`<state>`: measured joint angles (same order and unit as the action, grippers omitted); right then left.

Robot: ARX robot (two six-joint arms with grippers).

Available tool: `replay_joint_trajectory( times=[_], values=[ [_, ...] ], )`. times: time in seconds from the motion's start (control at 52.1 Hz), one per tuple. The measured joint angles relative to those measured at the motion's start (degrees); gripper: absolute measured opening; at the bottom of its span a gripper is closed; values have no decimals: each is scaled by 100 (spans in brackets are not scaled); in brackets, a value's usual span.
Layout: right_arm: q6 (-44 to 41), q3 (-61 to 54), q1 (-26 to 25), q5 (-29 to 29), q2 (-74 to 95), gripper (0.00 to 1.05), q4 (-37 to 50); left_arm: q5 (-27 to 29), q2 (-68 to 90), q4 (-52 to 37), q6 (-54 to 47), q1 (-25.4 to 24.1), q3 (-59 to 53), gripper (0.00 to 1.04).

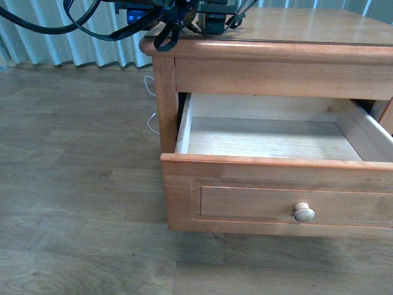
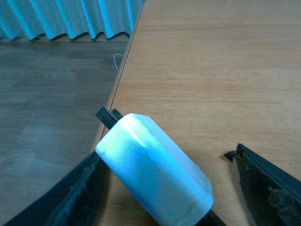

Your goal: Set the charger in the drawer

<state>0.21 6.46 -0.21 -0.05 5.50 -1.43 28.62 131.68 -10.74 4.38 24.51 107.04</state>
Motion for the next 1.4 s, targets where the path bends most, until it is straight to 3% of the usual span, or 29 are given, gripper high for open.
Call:
replay_joint_trajectory(
  times=[0.249,0.326,0.633,0.863,1.4],
  values=[
    [0,0,0,0,0,97,0,-13,-33,-118,4,2,-109,29],
    [0,0,0,0,0,97,0,-50,-166,-249,0,2,-328,24],
    [0,0,0,0,0,97,0,-586,-1753,-1108,-188,72,-2225,23],
    [0,0,0,0,0,97,0,-1093,-2750,-1528,-437,461,-3698,23],
    [0,0,0,2,0,97,0,-1213,-1502,-1515,-295,1110,-3622,23]
  ],
)
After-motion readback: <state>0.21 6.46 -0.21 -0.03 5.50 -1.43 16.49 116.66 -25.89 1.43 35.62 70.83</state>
